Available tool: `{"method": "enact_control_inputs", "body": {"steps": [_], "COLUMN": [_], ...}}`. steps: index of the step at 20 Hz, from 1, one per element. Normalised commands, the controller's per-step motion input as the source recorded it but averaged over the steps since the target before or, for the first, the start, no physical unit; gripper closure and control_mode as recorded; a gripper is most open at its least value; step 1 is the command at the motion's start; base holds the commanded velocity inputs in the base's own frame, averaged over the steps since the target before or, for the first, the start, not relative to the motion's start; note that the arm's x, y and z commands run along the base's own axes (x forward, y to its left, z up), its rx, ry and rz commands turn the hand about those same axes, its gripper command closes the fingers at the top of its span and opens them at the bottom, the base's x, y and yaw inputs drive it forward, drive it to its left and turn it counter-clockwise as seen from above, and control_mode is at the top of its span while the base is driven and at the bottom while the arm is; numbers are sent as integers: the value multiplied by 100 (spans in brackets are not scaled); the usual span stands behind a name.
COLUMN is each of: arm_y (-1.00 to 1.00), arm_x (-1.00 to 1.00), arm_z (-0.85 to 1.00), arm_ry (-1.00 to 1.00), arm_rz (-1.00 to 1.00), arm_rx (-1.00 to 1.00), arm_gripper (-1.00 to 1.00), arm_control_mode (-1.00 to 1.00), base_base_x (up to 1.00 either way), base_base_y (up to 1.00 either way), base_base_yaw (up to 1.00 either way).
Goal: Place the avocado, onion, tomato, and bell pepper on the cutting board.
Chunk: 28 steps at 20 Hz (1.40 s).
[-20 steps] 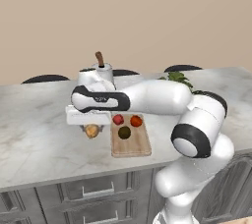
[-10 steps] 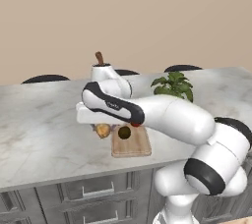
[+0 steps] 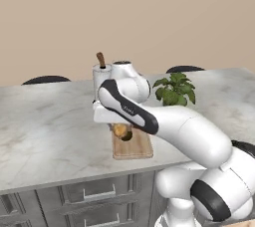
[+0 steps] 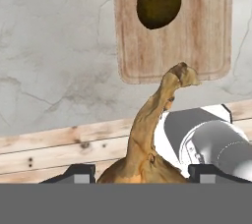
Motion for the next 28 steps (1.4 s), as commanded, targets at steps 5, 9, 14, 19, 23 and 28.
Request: {"method": "enact_control_inputs", "body": {"steps": [5,9,14,19,23,28], "arm_y": [-59,-45,-42,-45,-37,-19], "arm_x": [7,22,22,13,22,13], "arm_z": [-14,-36,-39,-11,-6,-13], "arm_ry": [-9,-22,-23,-3,0,0], "arm_rz": [0,0,0,0,0,0], "arm_rx": [0,0,0,0,0,1], "arm_gripper": [100,100,100,100,100,100], "arm_control_mode": [-100,-100,-100,-100,-100,-100], "base_base_x": [0,0,0,0,0,0], "base_base_y": [0,0,0,0,0,0], "base_base_yaw": [0,0,0,0,0,0]}}
